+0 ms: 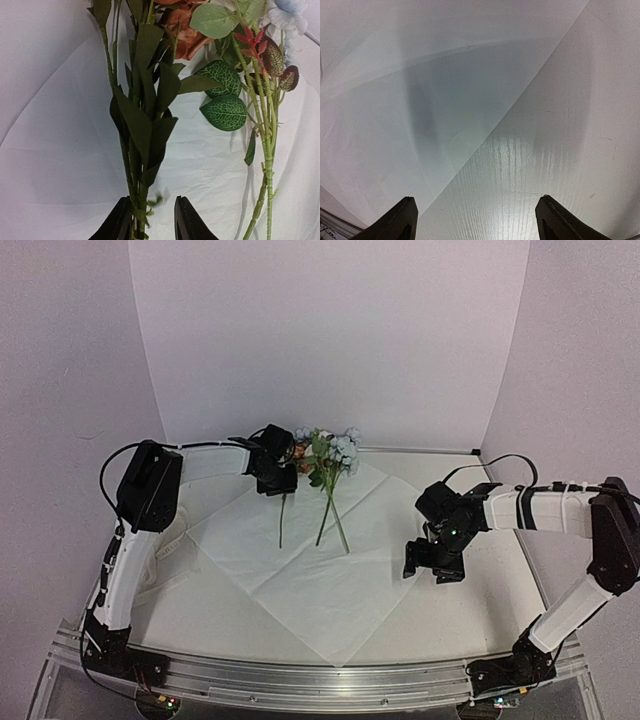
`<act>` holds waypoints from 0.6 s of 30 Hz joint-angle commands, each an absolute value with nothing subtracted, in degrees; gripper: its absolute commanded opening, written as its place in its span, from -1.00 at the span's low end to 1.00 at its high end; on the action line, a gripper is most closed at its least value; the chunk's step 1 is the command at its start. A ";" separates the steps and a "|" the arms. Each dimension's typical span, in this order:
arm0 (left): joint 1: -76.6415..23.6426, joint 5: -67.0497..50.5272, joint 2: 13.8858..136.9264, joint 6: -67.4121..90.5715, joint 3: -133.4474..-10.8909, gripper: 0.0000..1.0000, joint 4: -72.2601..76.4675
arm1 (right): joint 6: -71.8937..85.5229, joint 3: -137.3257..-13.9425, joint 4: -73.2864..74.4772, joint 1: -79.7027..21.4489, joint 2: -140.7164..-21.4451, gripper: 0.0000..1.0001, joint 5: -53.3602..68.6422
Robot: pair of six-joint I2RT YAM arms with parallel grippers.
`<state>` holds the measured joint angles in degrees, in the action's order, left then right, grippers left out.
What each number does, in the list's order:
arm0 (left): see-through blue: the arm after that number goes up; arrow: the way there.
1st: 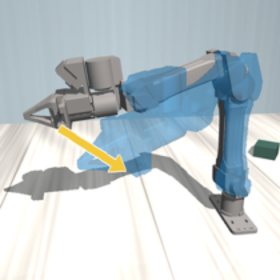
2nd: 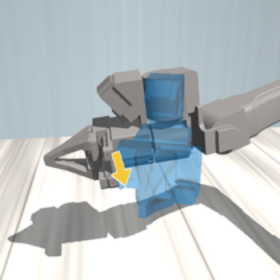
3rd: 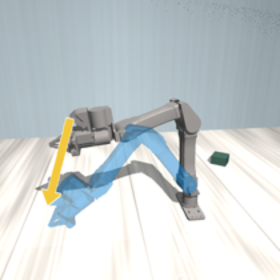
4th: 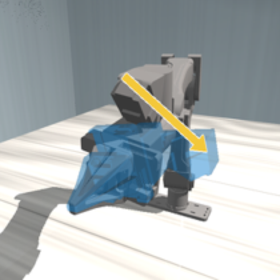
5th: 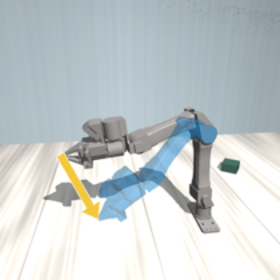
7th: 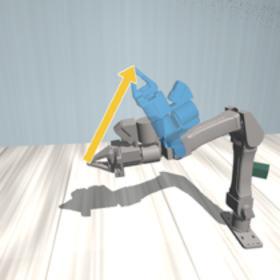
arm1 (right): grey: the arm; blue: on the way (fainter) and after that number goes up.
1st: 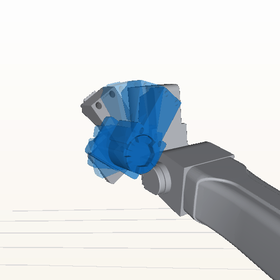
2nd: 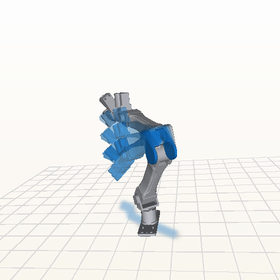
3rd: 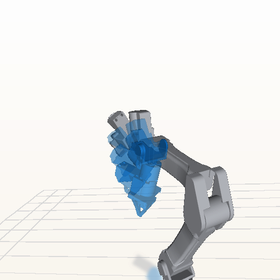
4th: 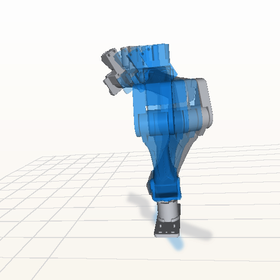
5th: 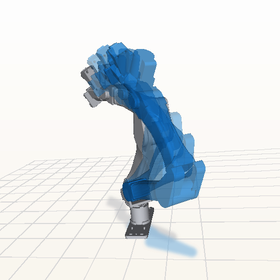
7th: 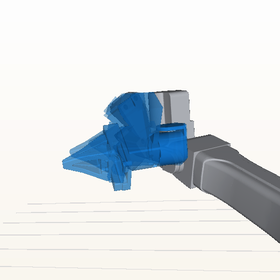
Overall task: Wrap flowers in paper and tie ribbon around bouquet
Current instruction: Adjust the fake flower with the flattened wrapping paper.
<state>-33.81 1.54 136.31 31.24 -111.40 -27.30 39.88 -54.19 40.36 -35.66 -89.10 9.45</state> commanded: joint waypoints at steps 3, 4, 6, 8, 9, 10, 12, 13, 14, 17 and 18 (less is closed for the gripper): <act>-33.65 0.22 135.24 30.91 -113.93 -0.97 -22.93 | 39.64 -53.46 40.43 -35.42 -87.28 0.68 8.17; -33.66 0.21 134.46 31.05 -113.87 -0.99 -22.46 | 39.64 -53.44 40.43 -35.42 -87.28 0.68 8.16; -33.65 -2.82 132.63 31.78 -113.24 -1.00 -21.03 | 39.63 -53.35 40.34 -35.42 -87.28 0.68 8.17; -33.66 -4.52 130.18 33.08 -112.20 -1.00 -18.76 | 39.62 -53.27 40.25 -35.42 -87.26 0.68 8.23; -33.66 -5.54 128.96 33.99 -111.36 -1.00 -17.28 | 39.63 -53.26 40.22 -35.42 -87.21 0.68 8.26; -33.66 -6.55 127.72 35.39 -110.19 -1.00 -15.60 | 39.58 -53.20 40.18 -35.42 -87.19 0.68 8.26; -33.66 -7.84 124.78 37.51 -107.24 -1.00 -11.70 | 39.68 -53.18 40.10 -35.45 -87.10 0.68 8.33; -33.63 -8.15 123.41 39.08 -105.76 -1.00 -10.15 | 39.66 -53.17 40.04 -35.44 -87.10 0.68 8.35; -33.60 -8.48 122.45 40.22 -104.77 -1.00 -8.77 | 39.69 -53.17 40.02 -35.44 -87.13 0.68 8.35; -33.57 -9.09 120.50 42.84 -103.06 -1.00 -5.83 | 39.72 -53.15 39.99 -35.42 -87.19 0.68 8.50; -33.57 -9.55 120.05 43.30 -102.66 -1.00 -5.17 | 39.73 -53.16 39.98 -35.42 -87.13 0.67 8.53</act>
<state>-33.71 -6.86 126.73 38.73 -103.94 -14.32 39.88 -53.32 40.12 -35.66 -88.73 9.47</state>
